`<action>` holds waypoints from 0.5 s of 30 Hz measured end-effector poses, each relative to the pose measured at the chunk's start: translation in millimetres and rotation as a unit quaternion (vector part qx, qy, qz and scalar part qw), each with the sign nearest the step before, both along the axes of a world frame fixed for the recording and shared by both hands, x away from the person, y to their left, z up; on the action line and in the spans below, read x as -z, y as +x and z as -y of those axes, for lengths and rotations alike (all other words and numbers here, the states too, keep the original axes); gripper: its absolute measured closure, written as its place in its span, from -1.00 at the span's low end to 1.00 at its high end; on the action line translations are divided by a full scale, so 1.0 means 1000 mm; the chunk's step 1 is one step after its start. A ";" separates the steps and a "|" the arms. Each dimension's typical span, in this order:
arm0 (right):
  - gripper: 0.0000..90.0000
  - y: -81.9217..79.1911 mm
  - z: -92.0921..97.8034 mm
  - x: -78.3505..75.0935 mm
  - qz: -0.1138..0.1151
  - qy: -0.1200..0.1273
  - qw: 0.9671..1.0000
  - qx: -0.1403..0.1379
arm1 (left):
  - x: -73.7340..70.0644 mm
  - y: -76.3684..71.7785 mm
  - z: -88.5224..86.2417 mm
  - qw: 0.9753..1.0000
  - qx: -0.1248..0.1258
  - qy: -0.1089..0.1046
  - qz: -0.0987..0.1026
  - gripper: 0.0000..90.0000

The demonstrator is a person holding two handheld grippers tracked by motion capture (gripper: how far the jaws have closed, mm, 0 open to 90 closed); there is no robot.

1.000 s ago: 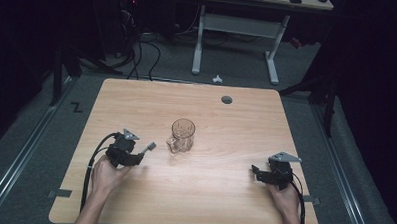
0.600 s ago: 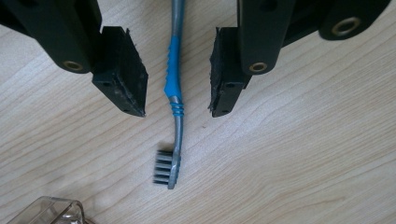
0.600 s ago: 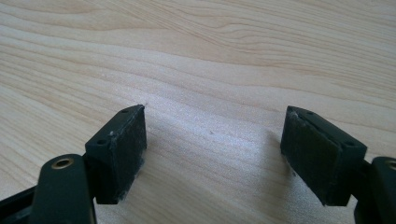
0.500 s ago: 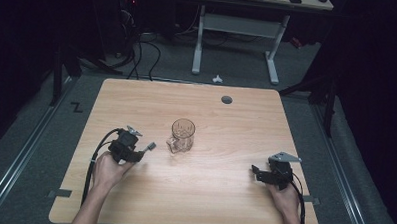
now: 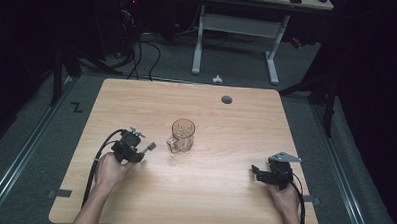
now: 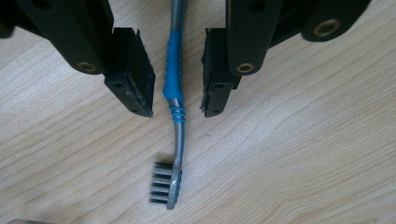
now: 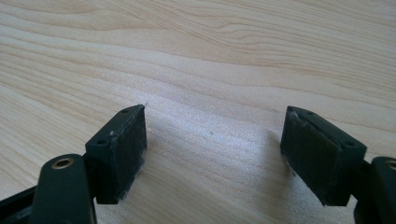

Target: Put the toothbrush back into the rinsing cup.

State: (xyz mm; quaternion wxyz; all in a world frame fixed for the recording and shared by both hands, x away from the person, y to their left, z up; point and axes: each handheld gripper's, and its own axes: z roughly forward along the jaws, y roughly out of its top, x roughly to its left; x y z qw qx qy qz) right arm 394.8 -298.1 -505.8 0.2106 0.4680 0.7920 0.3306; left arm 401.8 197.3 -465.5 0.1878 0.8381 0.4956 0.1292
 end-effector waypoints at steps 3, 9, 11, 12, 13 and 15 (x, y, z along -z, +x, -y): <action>-0.50 0.000 0.000 0.000 0.000 0.000 1.000 0.000 | 0.002 0.001 0.001 1.000 0.001 0.006 -0.007 0.45; -0.49 0.000 0.000 0.000 0.000 0.000 1.000 0.000 | 0.005 0.003 0.002 1.000 0.003 0.005 -0.014 0.50; -0.49 0.000 0.000 0.000 0.000 0.000 1.000 0.000 | 0.006 0.004 0.003 1.000 0.000 0.004 -0.016 0.52; -0.49 0.000 0.000 0.000 0.000 0.000 1.000 0.000 | 0.006 0.005 0.003 1.000 0.000 0.007 -0.017 0.52; -0.49 0.000 0.000 0.000 0.000 0.000 1.000 0.000 | 0.007 0.005 0.003 1.000 -0.001 0.006 -0.018 0.53; -0.50 0.000 0.000 0.000 0.000 0.000 1.000 0.000 | 0.007 0.005 0.002 1.000 -0.003 0.005 -0.019 0.57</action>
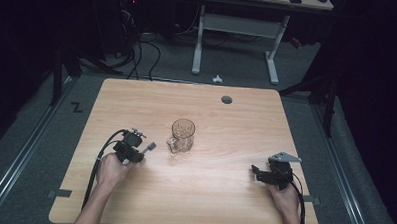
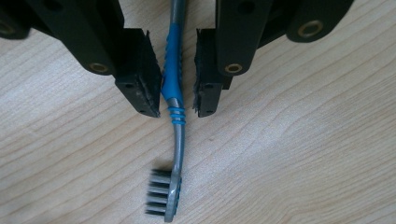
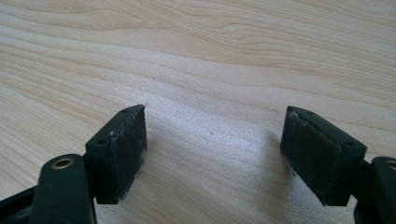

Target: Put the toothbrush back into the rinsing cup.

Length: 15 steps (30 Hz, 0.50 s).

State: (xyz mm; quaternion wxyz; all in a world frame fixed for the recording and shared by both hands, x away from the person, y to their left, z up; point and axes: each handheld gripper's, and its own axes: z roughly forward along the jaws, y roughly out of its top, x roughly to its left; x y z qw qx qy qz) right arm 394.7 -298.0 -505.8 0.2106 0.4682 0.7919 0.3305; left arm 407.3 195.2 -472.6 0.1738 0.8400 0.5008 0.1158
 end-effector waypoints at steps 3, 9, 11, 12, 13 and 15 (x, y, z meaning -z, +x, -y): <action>-0.50 0.000 0.000 0.000 0.000 0.000 1.000 0.000 | 0.000 0.001 0.000 1.000 -0.002 -0.002 -0.002 0.60; -0.49 0.000 0.000 0.000 0.000 0.000 1.000 0.000 | 0.002 0.002 0.000 1.000 -0.003 -0.002 -0.006 0.66; -0.49 0.000 0.000 0.000 0.000 0.000 1.000 0.000 | 0.002 0.002 0.000 1.000 -0.004 -0.004 -0.006 0.68; -0.49 0.000 0.000 0.000 0.000 0.000 1.000 0.000 | 0.002 0.003 0.000 1.000 -0.003 -0.005 -0.007 0.69; -0.49 0.000 0.000 0.000 0.000 0.000 1.000 0.000 | 0.002 0.003 0.000 1.000 -0.004 -0.006 -0.008 0.70; -0.49 0.000 0.000 0.000 0.000 0.000 1.000 0.000 | 0.002 0.003 -0.001 1.000 -0.006 -0.007 -0.010 0.71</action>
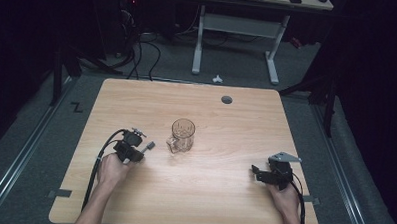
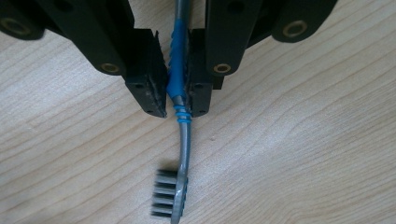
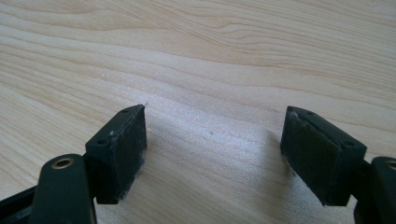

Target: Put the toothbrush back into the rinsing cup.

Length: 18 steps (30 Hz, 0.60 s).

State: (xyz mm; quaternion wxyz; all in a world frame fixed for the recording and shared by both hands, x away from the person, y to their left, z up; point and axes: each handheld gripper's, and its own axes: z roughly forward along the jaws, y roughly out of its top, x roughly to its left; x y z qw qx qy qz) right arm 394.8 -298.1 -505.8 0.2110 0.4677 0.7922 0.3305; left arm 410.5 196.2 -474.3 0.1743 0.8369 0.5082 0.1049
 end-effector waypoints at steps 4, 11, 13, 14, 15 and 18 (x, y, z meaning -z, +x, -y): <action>-0.49 0.000 0.000 0.000 0.000 0.000 1.000 0.000 | 0.000 0.001 -0.001 1.000 -0.006 -0.002 0.000 0.74; -0.49 0.000 0.000 0.000 -0.001 0.001 1.000 0.000 | 0.000 0.001 -0.001 1.000 -0.010 -0.005 -0.003 0.75; -0.49 0.000 0.000 0.000 -0.001 0.001 1.000 0.000 | 0.000 0.001 -0.001 1.000 -0.010 -0.005 -0.003 0.75; -0.49 0.000 0.000 0.000 0.000 0.000 1.000 0.000 | 0.000 0.001 -0.002 1.000 -0.010 -0.005 -0.003 0.75; -0.49 0.000 0.000 0.000 0.000 0.000 1.000 0.000 | 0.000 0.001 -0.002 1.000 -0.010 -0.003 -0.003 0.75; -0.49 0.000 0.000 0.000 0.000 0.001 1.000 0.000 | -0.001 0.001 -0.003 1.000 -0.012 -0.005 0.001 0.75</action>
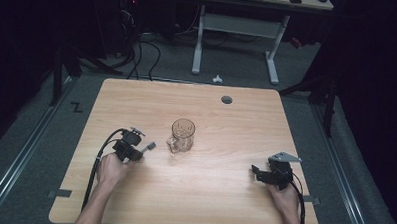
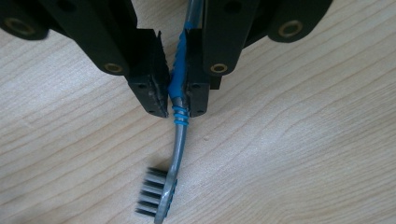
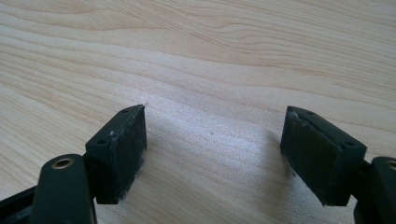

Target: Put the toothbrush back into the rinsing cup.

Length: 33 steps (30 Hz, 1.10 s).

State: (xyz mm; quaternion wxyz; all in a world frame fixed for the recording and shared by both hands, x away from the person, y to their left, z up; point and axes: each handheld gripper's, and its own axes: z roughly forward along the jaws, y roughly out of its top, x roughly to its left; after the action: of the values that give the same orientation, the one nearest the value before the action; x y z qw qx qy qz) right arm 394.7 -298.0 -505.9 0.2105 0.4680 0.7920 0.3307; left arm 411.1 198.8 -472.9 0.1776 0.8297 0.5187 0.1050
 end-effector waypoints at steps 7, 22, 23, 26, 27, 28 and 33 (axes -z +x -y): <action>-0.49 0.000 0.000 0.000 0.000 0.000 1.000 0.000 | -0.006 -0.003 -0.002 1.000 -0.002 -0.012 0.007 0.75; -0.50 0.000 0.000 0.000 0.000 0.000 1.000 0.000 | -0.027 -0.009 0.001 0.999 0.007 -0.018 0.039 0.75; -0.49 0.000 0.000 0.000 0.000 0.000 1.000 0.000 | -0.029 -0.009 0.002 0.999 0.007 -0.020 0.042 0.75; -0.49 0.000 0.000 0.000 0.000 0.000 1.000 0.000 | -0.031 -0.010 0.002 0.999 0.006 -0.020 0.044 0.76; -0.49 0.000 0.000 0.000 0.000 0.000 1.000 -0.001 | -0.032 -0.010 0.001 0.999 0.006 -0.021 0.045 0.76; -0.49 0.000 0.000 0.000 0.000 0.000 1.000 -0.001 | -0.032 -0.011 0.000 0.999 0.005 -0.023 0.047 0.75; -0.49 0.000 0.000 0.000 0.000 0.000 1.000 -0.001 | -0.038 -0.014 0.000 0.998 0.006 -0.027 0.054 0.76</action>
State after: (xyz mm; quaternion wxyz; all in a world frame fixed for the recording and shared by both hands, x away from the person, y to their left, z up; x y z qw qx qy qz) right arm 394.7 -297.9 -505.8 0.2101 0.4675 0.7923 0.3309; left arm 397.2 199.0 -434.6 0.2288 0.8208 0.5057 0.1346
